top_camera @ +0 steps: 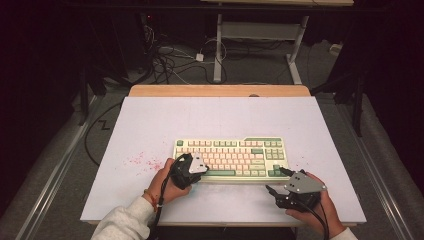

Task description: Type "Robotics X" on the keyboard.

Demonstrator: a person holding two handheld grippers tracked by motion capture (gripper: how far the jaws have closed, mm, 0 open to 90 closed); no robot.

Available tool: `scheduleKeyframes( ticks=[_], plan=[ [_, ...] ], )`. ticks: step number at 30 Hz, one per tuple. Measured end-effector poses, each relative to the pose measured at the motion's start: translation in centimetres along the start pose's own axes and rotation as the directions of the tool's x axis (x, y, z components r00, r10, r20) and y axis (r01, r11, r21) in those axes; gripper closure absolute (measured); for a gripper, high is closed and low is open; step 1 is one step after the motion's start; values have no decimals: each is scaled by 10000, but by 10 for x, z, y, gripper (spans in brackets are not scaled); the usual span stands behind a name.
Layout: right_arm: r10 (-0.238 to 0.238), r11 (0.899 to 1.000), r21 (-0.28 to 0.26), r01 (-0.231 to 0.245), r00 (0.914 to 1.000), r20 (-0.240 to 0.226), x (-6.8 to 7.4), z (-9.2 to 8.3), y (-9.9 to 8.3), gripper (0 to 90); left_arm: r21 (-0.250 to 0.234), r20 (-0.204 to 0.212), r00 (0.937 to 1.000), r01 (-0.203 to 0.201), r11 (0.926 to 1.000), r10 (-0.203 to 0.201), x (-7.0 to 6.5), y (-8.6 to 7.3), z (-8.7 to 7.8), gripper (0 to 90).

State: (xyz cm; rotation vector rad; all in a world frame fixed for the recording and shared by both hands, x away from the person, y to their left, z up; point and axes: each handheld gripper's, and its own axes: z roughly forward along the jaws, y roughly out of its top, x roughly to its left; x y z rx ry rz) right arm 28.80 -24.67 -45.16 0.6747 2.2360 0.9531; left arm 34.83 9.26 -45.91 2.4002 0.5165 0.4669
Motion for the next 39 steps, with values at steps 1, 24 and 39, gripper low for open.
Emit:
scheduleKeyframes(
  ticks=[1, 24, 39],
  plan=[
    [-8, 10000, 21, 8, 10000, -16, 0, 0, 0, 309, 29, -2, 10000, -21, 10000, 21, 0, 1, -1, 872],
    [2, 10000, -2, -2, 10000, 50, -1, -1, 0, 309, -944, -256, 9993, 262, 9952, -288, 9, 1, -26, 735],
    [96, 9999, -61, -96, 9999, 102, -3, -2, -1, 310, -1307, -1174, 9903, 590, 9897, -745, 12, -8, -32, 262]
  ],
)
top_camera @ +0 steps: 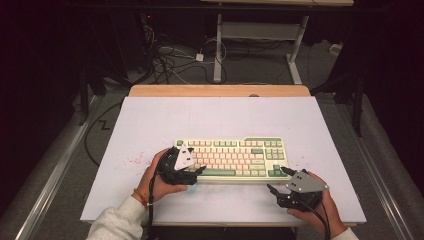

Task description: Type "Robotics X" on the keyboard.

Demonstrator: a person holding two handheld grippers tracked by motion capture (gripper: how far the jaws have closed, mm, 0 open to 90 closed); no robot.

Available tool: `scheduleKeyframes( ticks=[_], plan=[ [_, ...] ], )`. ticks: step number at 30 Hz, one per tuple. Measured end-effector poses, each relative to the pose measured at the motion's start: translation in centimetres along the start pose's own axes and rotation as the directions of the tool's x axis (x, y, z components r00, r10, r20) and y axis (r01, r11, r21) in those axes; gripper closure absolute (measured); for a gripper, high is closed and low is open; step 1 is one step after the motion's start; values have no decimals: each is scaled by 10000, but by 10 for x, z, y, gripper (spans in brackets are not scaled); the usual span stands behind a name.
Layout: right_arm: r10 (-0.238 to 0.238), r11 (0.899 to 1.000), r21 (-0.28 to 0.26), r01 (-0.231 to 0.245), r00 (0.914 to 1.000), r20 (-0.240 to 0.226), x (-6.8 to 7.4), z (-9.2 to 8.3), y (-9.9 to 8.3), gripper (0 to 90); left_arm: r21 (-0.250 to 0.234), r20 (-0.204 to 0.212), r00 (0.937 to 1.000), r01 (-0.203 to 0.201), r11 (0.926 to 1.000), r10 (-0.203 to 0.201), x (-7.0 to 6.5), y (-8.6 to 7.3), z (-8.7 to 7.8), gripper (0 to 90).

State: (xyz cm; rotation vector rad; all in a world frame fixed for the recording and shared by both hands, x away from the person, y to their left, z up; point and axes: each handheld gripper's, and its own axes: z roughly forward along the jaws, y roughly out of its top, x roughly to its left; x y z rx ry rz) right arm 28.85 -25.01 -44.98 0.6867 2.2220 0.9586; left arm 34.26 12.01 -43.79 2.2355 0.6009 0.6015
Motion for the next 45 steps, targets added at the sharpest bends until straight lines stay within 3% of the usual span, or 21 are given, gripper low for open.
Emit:
scheduleKeyframes(
  ticks=[5, 11, 16, 24, 36, 45],
  plan=[
    [28, 10000, -6, -28, 10000, 7, -1, 0, 0, 310, -191, -76, 9999, -115, 9998, 114, 2, -6, -6, 203],
    [144, 9999, -40, -143, 9999, 97, -3, -1, -1, 314, -60, -299, 9995, -134, 9999, 132, 5, -16, -10, 199],
    [506, 9987, -76, -506, 9987, 35, -6, -2, 0, 324, -92, -492, 9988, -3, 10000, -2, 7, -25, -16, 197],
    [629, 9980, 21, -629, 9979, 162, -9, -2, -1, 355, -117, -537, 9982, 264, 9996, -270, 7, -38, -25, 189],
    [976, 9950, 218, -977, 9952, 31, -18, -3, 3, 542, 238, -710, 9963, 509, 9984, -491, 6, -59, -35, 186],
    [1019, 9939, 487, -992, 9931, -573, -25, 5, 14, 821, 452, -718, 9956, 630, 9970, -597, 4, -67, -34, 186]
  ],
)
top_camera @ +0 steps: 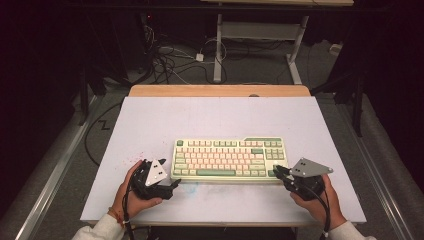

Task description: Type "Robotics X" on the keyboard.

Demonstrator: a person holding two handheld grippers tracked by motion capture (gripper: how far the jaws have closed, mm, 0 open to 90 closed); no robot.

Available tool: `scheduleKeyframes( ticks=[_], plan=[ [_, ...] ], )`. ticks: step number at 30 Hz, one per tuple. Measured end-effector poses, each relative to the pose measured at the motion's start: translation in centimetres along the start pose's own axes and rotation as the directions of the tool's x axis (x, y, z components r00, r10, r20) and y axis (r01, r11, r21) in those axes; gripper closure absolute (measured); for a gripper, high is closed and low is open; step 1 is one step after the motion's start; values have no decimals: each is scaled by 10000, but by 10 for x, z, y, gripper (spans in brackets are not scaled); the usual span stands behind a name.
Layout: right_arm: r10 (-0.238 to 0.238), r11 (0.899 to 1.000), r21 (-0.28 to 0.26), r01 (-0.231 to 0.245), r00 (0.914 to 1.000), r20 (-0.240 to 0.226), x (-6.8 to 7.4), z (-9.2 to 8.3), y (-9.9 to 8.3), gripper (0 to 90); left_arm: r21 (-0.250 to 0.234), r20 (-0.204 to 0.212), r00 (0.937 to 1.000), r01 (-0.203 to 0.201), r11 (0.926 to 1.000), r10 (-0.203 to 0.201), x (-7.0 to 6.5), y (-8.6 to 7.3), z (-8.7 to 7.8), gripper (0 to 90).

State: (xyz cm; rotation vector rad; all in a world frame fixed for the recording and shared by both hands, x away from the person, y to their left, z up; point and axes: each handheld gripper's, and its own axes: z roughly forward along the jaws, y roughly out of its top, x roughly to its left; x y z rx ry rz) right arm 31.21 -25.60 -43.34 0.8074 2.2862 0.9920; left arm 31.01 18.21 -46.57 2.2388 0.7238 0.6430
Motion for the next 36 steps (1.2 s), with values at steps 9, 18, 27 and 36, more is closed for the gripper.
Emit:
scheduleKeyframes(
  ticks=[9, 18, 27, 36],
  plan=[
    [-258, 9994, 220, 269, 9986, -465, 1, 14, 15, 900, 59, -1, 10000, 49, 10000, -49, 1, -1, 0, 186],
    [-442, 9982, 379, 473, 9959, -789, 3, 32, 29, 900, 68, 86, 9999, 56, 10000, -56, 1, -1, 1, 186],
    [-632, 9961, 559, 688, 9933, -967, 7, 50, 39, 900, 85, 104, 9999, 38, 10000, -39, 1, 0, 1, 186],
    [-681, 9951, 637, 750, 9923, -1037, 8, 61, 42, 900, 260, 219, 9997, -118, 9996, 113, 0, -1, 3, 186]
  ],
)
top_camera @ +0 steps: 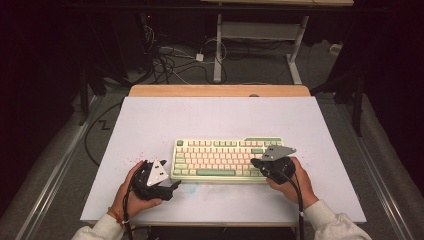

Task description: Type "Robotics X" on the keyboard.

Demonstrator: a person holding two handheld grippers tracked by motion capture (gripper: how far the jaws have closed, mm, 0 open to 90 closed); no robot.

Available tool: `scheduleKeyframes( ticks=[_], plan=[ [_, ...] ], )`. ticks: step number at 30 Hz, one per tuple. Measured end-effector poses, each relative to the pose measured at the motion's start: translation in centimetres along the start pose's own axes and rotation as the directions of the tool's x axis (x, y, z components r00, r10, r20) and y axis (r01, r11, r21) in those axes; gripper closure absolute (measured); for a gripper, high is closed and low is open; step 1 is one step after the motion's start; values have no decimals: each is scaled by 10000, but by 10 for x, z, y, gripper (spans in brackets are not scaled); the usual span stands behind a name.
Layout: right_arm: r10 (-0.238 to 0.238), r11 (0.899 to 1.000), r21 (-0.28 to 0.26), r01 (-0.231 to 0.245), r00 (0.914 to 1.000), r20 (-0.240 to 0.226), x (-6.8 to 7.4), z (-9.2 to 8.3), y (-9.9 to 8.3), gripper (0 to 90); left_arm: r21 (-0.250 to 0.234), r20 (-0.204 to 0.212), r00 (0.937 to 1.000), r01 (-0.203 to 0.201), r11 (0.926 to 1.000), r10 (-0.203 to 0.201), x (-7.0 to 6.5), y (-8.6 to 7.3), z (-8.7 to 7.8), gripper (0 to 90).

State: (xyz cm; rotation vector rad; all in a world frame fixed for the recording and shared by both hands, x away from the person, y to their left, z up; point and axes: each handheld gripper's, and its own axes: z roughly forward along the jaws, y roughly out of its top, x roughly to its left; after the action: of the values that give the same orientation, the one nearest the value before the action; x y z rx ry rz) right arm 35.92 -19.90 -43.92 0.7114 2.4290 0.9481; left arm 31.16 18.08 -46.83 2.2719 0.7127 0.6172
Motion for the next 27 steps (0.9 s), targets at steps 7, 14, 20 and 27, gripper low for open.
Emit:
scheduleKeyframes(
  ticks=[7, 14, 20, 27],
  plan=[
    [-37, 9998, 189, 38, 10000, -89, 0, 5, -1, 900, -2, 26, 10000, 24, 10000, -24, 0, 0, 0, 186],
    [-10, 9995, 318, 13, 9999, -114, -1, 7, -4, 900, 55, 56, 10000, -13, 10000, 13, 0, 0, 1, 186],
    [-83, 9993, 376, 87, 9999, -115, 0, 8, -5, 900, 101, 58, 10000, -41, 9999, 40, -1, 0, 1, 186],
    [-30, 9992, 408, 33, 10000, -75, -1, 8, -8, 900, 68, 31, 10000, -5, 10000, 5, -1, 1, 0, 189]
  ],
)
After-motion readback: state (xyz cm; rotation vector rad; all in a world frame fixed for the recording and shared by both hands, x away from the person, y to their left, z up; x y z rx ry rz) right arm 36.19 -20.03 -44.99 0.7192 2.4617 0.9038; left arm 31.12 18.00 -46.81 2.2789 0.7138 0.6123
